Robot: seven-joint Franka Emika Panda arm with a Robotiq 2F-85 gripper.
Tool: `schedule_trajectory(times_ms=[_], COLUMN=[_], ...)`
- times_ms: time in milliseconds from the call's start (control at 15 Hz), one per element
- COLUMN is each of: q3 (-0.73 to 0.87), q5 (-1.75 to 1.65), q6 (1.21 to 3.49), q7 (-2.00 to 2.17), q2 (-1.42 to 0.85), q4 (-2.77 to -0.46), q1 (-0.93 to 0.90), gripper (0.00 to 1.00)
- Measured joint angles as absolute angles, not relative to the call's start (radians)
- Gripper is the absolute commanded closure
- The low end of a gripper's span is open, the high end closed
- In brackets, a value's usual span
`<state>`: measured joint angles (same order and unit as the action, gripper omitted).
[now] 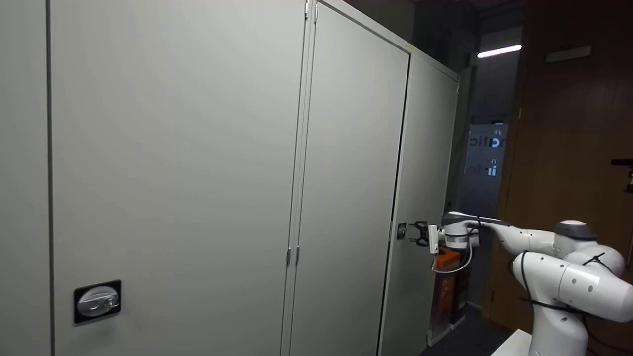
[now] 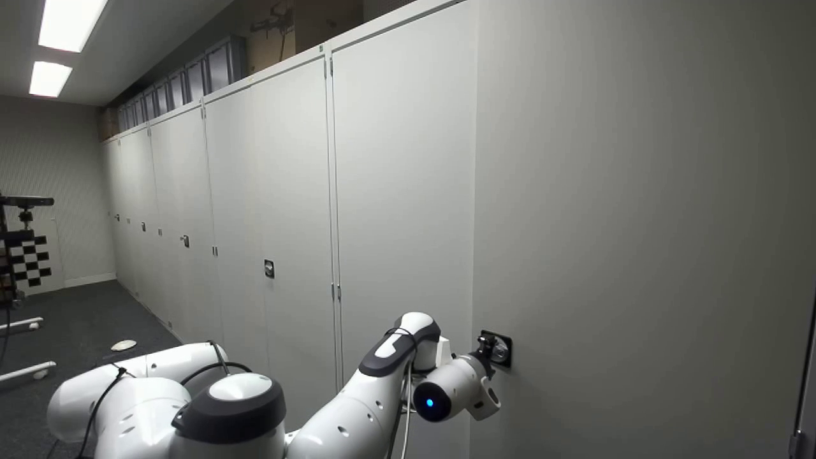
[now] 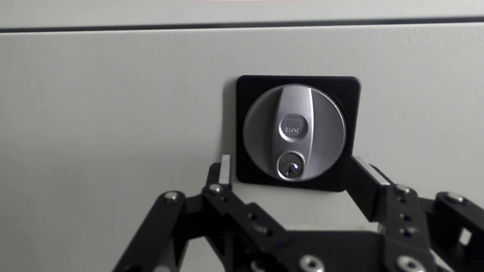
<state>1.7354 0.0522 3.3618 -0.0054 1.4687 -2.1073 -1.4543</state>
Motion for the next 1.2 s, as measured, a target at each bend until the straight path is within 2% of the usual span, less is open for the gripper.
schedule_trajectory(times_ms=[400,533,600,667,867,1000,1200], q3=[1.735,1.735,1.735,1.735,1.735,1.735,1.735], q5=[0.051,0.051,0.051,0.051,0.051,0.05,0.05], q6=[3.362,3.362,3.362,3.362,3.362,3.362,3.362], q7=[-0.007,-0.008,-0.008,-0.008,-0.009,-0.01,-0.011], q2=[1.469,1.469,1.469,1.469,1.469,1.469,1.468], q4=[-2.089,-2.082,-2.077,-2.073,-2.063,-2.059,-2.055], q1=[-1.481,-1.489,-1.493,-1.497,-1.507,-1.512,-1.522], gripper=[0.17,0.22,0.28,0.27,0.3,0.27,0.27])
